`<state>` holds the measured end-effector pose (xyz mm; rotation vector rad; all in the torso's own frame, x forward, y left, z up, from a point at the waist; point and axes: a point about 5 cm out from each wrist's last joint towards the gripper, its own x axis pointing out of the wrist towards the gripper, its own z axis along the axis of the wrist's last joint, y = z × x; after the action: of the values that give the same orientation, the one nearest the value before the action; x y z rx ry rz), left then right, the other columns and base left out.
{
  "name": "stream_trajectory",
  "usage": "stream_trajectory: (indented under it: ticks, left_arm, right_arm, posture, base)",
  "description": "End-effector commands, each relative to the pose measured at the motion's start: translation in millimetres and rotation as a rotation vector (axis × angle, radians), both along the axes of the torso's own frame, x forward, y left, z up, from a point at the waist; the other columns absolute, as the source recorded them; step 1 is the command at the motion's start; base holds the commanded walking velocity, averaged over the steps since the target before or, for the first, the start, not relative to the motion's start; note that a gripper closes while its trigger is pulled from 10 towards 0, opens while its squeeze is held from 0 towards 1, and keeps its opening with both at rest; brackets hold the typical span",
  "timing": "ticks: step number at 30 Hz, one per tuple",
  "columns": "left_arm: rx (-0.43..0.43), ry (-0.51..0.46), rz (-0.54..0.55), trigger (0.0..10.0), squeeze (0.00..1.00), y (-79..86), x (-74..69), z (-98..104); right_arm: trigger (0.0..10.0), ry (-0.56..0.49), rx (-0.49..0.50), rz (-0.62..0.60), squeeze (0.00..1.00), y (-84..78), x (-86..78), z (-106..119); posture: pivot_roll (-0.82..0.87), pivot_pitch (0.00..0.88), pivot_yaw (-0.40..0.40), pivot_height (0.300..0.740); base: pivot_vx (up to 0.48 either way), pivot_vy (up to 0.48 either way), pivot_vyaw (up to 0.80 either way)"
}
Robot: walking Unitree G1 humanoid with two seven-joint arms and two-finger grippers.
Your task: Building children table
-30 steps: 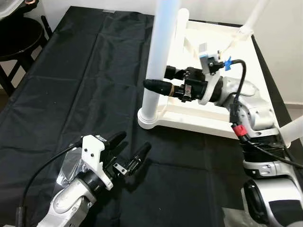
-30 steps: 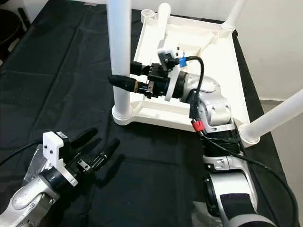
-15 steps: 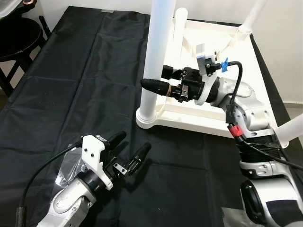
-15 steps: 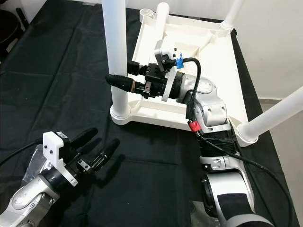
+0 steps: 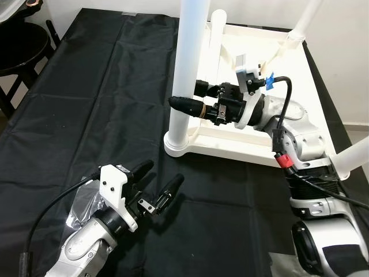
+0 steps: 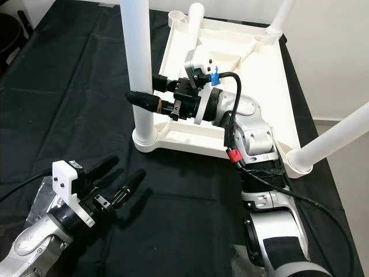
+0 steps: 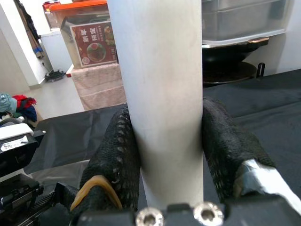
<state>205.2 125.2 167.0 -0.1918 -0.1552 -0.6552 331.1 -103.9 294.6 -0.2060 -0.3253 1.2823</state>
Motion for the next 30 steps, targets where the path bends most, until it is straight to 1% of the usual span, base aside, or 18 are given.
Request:
stream_trajectory:
  ticks: [1, 2, 5, 6, 8, 9, 11, 13, 15, 17, 18, 19, 20, 24, 25, 26, 28, 30]
  left_arm:
    - [-0.002, 0.009, -0.009, 10.0, 0.0, -1.7, -2.6, -1]
    - [-0.002, 0.009, -0.009, 10.0, 0.0, -1.7, -2.5, -1]
    - [-0.002, 0.008, -0.009, 10.0, 0.0, -1.8, -2.5, -1]
    - [-0.001, 0.008, -0.009, 10.0, 0.0, -1.7, -2.4, -1]
    - [-0.001, 0.008, -0.009, 10.0, 0.0, -1.6, -2.4, -1]
    - [-0.001, 0.008, -0.009, 10.0, 0.0, -1.5, -2.4, -1]
    - [-0.001, 0.008, -0.009, 10.0, 0.0, -1.4, -2.3, -1]
    - [-0.001, 0.008, -0.007, 10.0, 0.0, -1.7, -2.7, -1]
    - [-0.001, 0.008, -0.006, 10.0, 0.0, -1.8, -2.8, -1]
    - [-0.002, 0.007, -0.003, 10.0, 0.0, -1.4, -2.5, -1]
    - [-0.002, 0.007, -0.003, 10.0, 0.0, -1.4, -2.5, -1]
    - [-0.003, 0.007, -0.002, 10.0, 0.0, -1.2, -2.1, -1]
    - [-0.003, 0.006, -0.002, 10.0, 0.0, -0.6, -1.3, -1]
    - [-0.003, 0.006, -0.002, 10.0, 0.0, -0.6, -1.3, -1]
    - [-0.004, 0.006, -0.001, 10.0, 0.0, -0.3, -0.8, -2]
    - [-0.004, 0.006, -0.001, 10.0, 0.0, -0.3, -0.8, -2]
    - [0.002, 0.006, -0.008, 10.0, 0.0, 1.3, 3.4, -4]
    - [0.007, 0.007, -0.012, 10.0, 0.0, 1.5, 5.9, -5]
  right_arm:
    - [0.0, 0.003, -0.038, 0.012, 0.0, 4.5, -2.2, -8]
    - [0.0, 0.01, -0.046, 0.038, 0.0, 4.4, -4.1, -8]
    - [0.0, 0.0, -0.01, -0.038, 0.0, 4.2, 2.1, -4]
    - [4.0, -0.006, -0.024, -0.035, 0.0, 4.7, 1.6, -5]
    - [4.0, -0.01, -0.037, -0.025, 0.0, 5.2, 0.6, -7]
    - [0.0, -0.013, -0.046, -0.018, 0.0, 5.6, 0.0, -7]
    - [0.0, -0.001, -0.064, -0.058, 0.0, 6.7, 2.7, -10]
    - [0.0, 0.028, -0.057, -0.286, 0.0, 9.6, 10.3, -20]
    - [0.0, 0.027, -0.047, -0.33, 0.0, 9.7, 9.7, -22]
    - [0.0, 0.065, 0.031, -0.695, 0.0, -7.8, 13.4, -28]
    - [0.0, 0.065, 0.031, -0.695, 0.0, -7.8, 13.4, -28]
    - [0.0, 0.086, 0.087, -0.944, 0.0, -27.1, 4.8, -37]
    - [0.0, 0.071, 0.067, -1.12, 0.0, -40.6, -13.9, -48]
    - [0.0, 0.071, 0.067, -1.12, 0.0, -40.6, -13.9, -48]
    - [0.0, 0.071, 0.044, -1.187, 0.0, -44.8, -32.3, -57]
    - [0.0, 0.071, 0.044, -1.187, 0.0, -44.8, -32.3, -57]
    - [0.0, 0.133, -0.006, -1.19, 0.0, -41.8, -61.1, -77]
    - [0.0, 0.167, -0.016, -1.176, 0.0, -42.3, -67.0, -80]
  posture:
    - [0.03, 0.274, -0.086, 0.74]
    - [0.04, 0.276, -0.085, 0.74]
    - [0.04, 0.276, -0.085, 0.74]
    - [0.03, 0.274, -0.084, 0.74]
    - [0.03, 0.274, -0.084, 0.74]
    - [0.03, 0.274, -0.084, 0.74]
    - [0.04, 0.272, -0.085, 0.74]
    - [0.03, 0.27, -0.091, 0.74]
    - [0.03, 0.27, -0.091, 0.74]
    - [0.02, 0.275, -0.103, 0.74]
    - [0.02, 0.275, -0.103, 0.74]
    - [0.01, 0.276, -0.108, 0.74]
    - [0.01, 0.275, -0.111, 0.74]
    - [0.01, 0.275, -0.111, 0.74]
    - [0.01, 0.275, -0.111, 0.74]
    - [0.01, 0.275, -0.111, 0.74]
    - [-0.02, 0.256, -0.09, 0.74]
    - [-0.02, 0.25, -0.088, 0.74]
  base:
    - [0.0, 0.0, 0.0]
    - [0.0, 0.0, 0.0]
    - [0.0, 0.0, 0.0]
    - [0.0, 0.0, 0.0]
    - [0.0, 0.0, 0.0]
    - [0.0, 0.0, 0.0]
    - [0.0, 0.0, 0.0]
    - [0.0, 0.0, 0.0]
    - [0.0, 0.0, 0.0]
    - [0.0, 0.0, 0.0]
    - [0.0, 0.0, 0.0]
    - [0.0, 0.0, 0.0]
    - [0.0, 0.0, 0.0]
    - [0.0, 0.0, 0.0]
    - [0.0, 0.0, 0.0]
    - [0.0, 0.0, 0.0]
    - [0.0, 0.0, 0.0]
    - [0.0, 0.0, 0.0]
